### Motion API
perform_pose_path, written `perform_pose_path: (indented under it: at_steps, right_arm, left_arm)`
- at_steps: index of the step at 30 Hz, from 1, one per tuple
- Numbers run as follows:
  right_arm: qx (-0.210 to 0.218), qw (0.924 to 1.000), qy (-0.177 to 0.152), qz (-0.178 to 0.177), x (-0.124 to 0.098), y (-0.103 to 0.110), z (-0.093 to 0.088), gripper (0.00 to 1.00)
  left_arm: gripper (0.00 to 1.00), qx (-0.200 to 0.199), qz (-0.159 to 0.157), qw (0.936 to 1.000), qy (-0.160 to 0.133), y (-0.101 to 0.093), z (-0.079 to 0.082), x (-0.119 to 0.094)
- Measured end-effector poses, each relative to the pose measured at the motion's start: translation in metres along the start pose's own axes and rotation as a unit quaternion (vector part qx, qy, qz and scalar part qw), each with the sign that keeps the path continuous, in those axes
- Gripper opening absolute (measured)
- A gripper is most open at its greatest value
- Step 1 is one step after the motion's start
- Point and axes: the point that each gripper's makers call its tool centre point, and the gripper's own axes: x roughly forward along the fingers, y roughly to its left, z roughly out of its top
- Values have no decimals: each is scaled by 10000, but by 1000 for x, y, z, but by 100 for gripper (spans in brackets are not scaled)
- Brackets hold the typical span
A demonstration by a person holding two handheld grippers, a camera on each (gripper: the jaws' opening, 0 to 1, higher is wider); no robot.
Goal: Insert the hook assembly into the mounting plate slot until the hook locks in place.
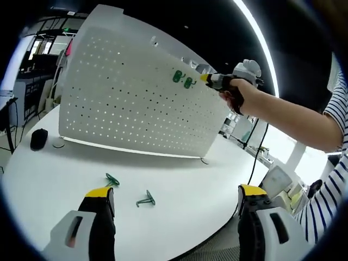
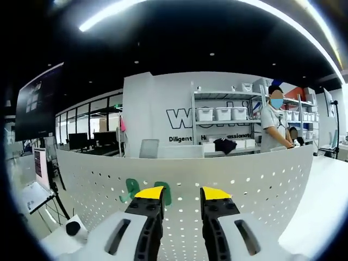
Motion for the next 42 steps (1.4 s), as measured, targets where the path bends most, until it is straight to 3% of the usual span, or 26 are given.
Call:
perform_pose_path:
  at_steps: [11, 22, 34, 42]
  right_arm:
    - [-492, 9983, 178, 254, -40, -5, -18, 23]
    - [-521, 9960, 554, 474, -69, 6, -62, 23]
    - [-631, 9874, 1073, 977, -99, 32, -110, 23]
    - [-567, 9782, 1453, 1368, -137, 58, -144, 23]
  left_arm:
    - [97, 53, 31, 9999, 140, 2, -1, 3]
    - [97, 98, 228, 9994, 255, 17, 0, -2]
    - [98, 92, 343, 9988, 348, 26, -2, -4]
    - [98, 24, 350, 9987, 380, 31, -3, -4]
